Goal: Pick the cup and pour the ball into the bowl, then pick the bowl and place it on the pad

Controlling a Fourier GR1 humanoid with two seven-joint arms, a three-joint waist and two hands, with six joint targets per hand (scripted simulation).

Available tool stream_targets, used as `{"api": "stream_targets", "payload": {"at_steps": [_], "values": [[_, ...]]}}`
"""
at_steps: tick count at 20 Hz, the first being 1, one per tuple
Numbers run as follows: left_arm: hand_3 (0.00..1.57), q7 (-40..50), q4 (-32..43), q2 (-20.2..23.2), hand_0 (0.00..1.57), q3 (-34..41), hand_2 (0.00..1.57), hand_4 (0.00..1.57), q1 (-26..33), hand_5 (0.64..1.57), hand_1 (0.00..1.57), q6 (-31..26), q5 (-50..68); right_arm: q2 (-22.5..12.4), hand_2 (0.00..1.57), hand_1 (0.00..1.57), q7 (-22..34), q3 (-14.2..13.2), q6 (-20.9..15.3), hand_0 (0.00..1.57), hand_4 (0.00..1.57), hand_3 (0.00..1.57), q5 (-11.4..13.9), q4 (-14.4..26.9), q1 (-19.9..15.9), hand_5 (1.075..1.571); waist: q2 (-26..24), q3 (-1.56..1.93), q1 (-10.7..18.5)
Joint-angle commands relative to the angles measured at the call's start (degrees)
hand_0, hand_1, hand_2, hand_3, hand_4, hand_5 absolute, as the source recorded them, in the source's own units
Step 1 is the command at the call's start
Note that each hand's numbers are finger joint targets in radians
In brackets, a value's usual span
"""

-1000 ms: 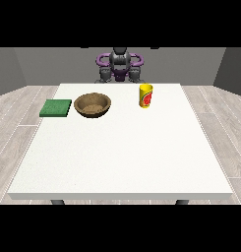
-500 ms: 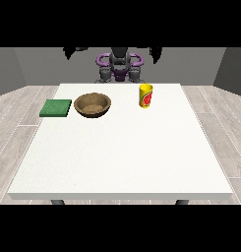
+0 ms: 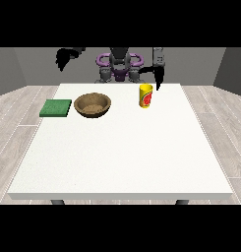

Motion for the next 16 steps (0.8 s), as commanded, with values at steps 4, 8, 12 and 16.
{"api": "stream_targets", "payload": {"at_steps": [4,8,12,16], "values": [[0.0,-7.0,11.9,-2.3,0.0,-1.1,0.0,0.0,-0.5,1.441,0.0,0.7,-2.8,-4.7,0.0,0.0,-4.4,-5.9,5.9,0.0,0.67,0.0,-4.1,9.6,-0.3,1.56,-2.3,0.03,0.3],[0.0,-13.7,24.5,-0.1,0.0,3.7,0.0,0.16,-7.3,1.432,0.0,-0.3,-1.6,-3.2,0.0,0.0,-5.1,-4.1,4.5,0.0,0.67,0.0,-2.8,9.6,-1.4,1.562,-2.0,0.01,-0.9],[0.0,-16.0,30.1,-0.6,0.0,4.0,0.0,0.19,-8.0,1.423,0.0,-1.7,-0.6,-6.1,0.0,0.0,-5.7,-6.3,7.0,0.0,0.67,0.0,-3.5,13.9,-1.0,1.563,-3.2,0.01,-0.6],[0.0,-21.5,37.8,-1.2,0.0,5.9,0.0,0.36,-11.1,1.464,0.0,1.4,-1.3,-5.7,0.0,0.0,-5.1,-5.6,7.7,0.0,0.67,0.0,-4.5,12.4,-0.9,1.564,-2.2,0.0,-3.0]]}}
